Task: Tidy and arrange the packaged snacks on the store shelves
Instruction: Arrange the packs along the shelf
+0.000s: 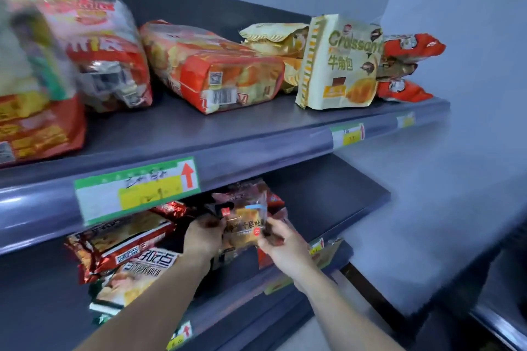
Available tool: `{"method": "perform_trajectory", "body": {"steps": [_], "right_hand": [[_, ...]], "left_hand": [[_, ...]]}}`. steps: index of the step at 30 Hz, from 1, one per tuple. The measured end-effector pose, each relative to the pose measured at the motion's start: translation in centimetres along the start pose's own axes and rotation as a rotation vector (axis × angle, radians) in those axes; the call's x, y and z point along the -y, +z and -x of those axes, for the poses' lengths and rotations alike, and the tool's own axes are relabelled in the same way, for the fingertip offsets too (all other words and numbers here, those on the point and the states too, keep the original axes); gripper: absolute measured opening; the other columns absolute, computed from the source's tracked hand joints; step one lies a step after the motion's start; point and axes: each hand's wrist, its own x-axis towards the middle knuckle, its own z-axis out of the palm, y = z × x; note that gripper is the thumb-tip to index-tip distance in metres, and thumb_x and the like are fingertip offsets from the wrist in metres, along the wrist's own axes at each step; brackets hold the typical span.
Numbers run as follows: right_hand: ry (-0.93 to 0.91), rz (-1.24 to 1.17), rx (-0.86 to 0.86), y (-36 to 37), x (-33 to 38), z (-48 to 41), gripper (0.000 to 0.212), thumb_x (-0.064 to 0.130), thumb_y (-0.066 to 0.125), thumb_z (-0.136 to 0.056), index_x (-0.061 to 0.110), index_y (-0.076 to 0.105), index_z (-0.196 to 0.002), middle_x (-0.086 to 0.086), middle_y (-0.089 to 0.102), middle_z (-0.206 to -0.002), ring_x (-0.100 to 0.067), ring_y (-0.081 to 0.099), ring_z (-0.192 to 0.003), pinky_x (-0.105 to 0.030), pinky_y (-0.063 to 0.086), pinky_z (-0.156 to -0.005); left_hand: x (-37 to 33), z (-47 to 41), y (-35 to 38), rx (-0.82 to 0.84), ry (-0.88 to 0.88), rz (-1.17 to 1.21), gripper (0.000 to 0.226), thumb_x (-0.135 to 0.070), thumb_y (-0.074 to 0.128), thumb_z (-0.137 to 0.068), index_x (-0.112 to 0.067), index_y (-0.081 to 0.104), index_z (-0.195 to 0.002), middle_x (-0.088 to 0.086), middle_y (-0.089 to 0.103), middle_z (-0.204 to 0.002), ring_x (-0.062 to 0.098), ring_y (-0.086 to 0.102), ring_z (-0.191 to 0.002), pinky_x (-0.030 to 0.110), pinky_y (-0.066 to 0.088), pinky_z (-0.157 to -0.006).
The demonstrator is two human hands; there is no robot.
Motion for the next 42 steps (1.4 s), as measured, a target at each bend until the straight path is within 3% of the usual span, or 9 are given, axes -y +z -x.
{"method": "perform_trajectory", "body": {"steps": [3,5,8,12,14,27,32,37,42], "right_hand": [[0.033,0.209,0.084,-0.8,-0.4,-3.0,0.06,0.04,0.059,-0.091,0.038,0.032,-0.144,0.009,0.038,-0.148,-0.017,0.042,-0.131,-0.025,0.037,-0.096],[0.046,0.329,0.122,-1.0,-0.8,-4.9,0.067,0.043,0.056,-0.092,0.036,0.022,-0.149,0.005,0.032,-0.153,-0.019,0.038,-0.135,-0.025,0.035,-0.099],[0.053,0.388,0.13,-1.0,-2.1,-7.4,0.074,0.048,0.056,-0.09,0.035,0.015,-0.15,-0.001,0.044,-0.146,-0.024,0.046,-0.129,-0.029,0.039,-0.1],[0.042,0.394,0.134,-1.9,-3.0,-10.1,0.075,0.049,0.058,-0.088,0.036,0.018,-0.149,-0.003,0.046,-0.144,-0.025,0.045,-0.129,-0.032,0.039,-0.103],[0.033,0.386,0.132,-2.9,-3.4,-11.1,0.073,0.047,0.059,-0.088,0.035,0.021,-0.149,-0.003,0.049,-0.141,-0.025,0.048,-0.127,-0.03,0.04,-0.099],[-0.066,0.401,0.193,-10.1,-6.5,-15.5,0.071,0.043,0.061,-0.088,0.033,0.024,-0.149,-0.001,0.044,-0.145,-0.022,0.04,-0.134,-0.029,0.036,-0.104],[-0.103,0.419,0.218,-11.7,-7.5,-16.4,0.069,0.041,0.059,-0.09,0.034,0.024,-0.149,0.001,0.043,-0.146,-0.021,0.043,-0.131,-0.028,0.037,-0.102],[-0.172,0.488,0.233,-12.3,-8.3,-16.7,0.068,0.04,0.059,-0.091,0.033,0.024,-0.148,0.003,0.042,-0.147,-0.021,0.041,-0.133,-0.031,0.037,-0.104],[-0.25,0.54,0.169,-12.9,-8.2,-16.2,0.059,0.038,0.059,-0.09,0.029,0.034,-0.143,0.002,0.046,-0.141,-0.02,0.041,-0.131,-0.032,0.039,-0.103]], "left_hand": [[0.5,-3.1,1.9,0.024,-0.047,-0.067,0.028,-0.021,0.062,-0.092,0.001,0.066,-0.11,0.016,0.066,-0.115,0.031,0.061,-0.109,0.033,0.047,-0.089],[1.0,-4.4,2.9,0.095,-0.1,0.057,0.032,-0.018,0.062,-0.092,-0.001,0.06,-0.119,0.013,0.064,-0.117,0.032,0.062,-0.107,0.036,0.052,-0.083],[1.6,-5.5,4.5,0.158,-0.198,0.228,0.02,-0.011,0.061,-0.093,-0.012,0.056,-0.112,0.011,0.064,-0.11,0.026,0.063,-0.085,0.027,0.057,-0.059],[1.2,-6.5,6.5,0.174,-0.239,0.277,0.022,-0.009,0.058,-0.094,0.0,0.058,-0.114,0.021,0.063,-0.12,0.023,0.065,-0.086,0.034,0.056,-0.082],[0.4,-6.4,7.3,0.186,-0.241,0.229,0.017,-0.013,0.056,-0.096,-0.003,0.059,-0.11,0.016,0.066,-0.105,0.016,0.065,-0.072,0.027,0.056,-0.073],[-0.1,-7.2,15.0,0.085,-0.216,0.166,0.041,-0.032,0.068,-0.087,-0.017,0.061,-0.125,0.011,0.07,-0.112,0.032,0.066,-0.104,0.046,0.052,-0.094],[-1.3,-6.1,16.8,0.015,-0.177,0.017,0.044,-0.03,0.057,-0.096,-0.017,0.05,-0.137,0.013,0.066,-0.119,0.028,0.065,-0.103,0.03,0.05,-0.078],[-1.9,-5.4,16.8,-0.052,-0.118,-0.254,0.018,-0.03,0.052,-0.096,-0.019,0.062,-0.107,0.013,0.07,-0.105,0.028,0.065,-0.093,0.032,0.045,-0.07],[-2.0,-3.4,15.4,-0.083,-0.091,-0.533,0.019,-0.041,0.053,-0.093,-0.024,0.059,-0.087,0.001,0.063,-0.084,0.022,0.059,-0.081,0.027,0.035,-0.059]]}}
